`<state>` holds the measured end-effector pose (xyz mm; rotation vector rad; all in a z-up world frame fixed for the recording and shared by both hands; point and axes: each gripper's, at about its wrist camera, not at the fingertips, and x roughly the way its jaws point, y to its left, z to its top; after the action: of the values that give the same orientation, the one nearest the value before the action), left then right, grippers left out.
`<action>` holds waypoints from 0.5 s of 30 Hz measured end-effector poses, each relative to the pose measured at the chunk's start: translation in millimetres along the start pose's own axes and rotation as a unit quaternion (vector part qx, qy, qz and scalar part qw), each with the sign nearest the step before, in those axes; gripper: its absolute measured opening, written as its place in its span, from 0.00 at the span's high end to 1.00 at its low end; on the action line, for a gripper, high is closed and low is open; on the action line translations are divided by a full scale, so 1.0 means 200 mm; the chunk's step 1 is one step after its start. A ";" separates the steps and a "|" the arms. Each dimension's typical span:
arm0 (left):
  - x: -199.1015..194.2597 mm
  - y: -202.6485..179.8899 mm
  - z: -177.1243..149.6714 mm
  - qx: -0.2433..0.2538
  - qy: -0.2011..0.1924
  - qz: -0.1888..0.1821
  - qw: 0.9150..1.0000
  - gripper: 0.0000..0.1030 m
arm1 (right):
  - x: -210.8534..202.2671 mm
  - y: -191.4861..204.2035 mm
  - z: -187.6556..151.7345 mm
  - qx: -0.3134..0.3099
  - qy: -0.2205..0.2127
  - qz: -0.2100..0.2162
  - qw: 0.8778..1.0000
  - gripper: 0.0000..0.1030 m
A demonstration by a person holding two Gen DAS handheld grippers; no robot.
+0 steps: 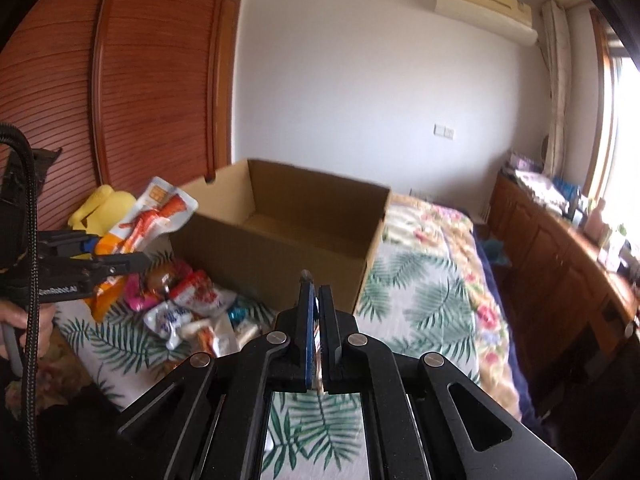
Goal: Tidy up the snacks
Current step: 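Lift both packets and carry them over the cardboard box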
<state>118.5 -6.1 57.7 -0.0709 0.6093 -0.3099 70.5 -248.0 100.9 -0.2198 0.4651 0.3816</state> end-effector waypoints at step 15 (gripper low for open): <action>0.17 0.03 0.32 0.033 -0.013 0.006 0.999 0.58 | 0.18 0.03 0.31 -0.041 -0.035 0.016 0.998 1.00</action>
<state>183.0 -11.8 91.2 -0.0071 0.5733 -0.3168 121.9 -213.9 138.3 -0.2783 0.3846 0.4393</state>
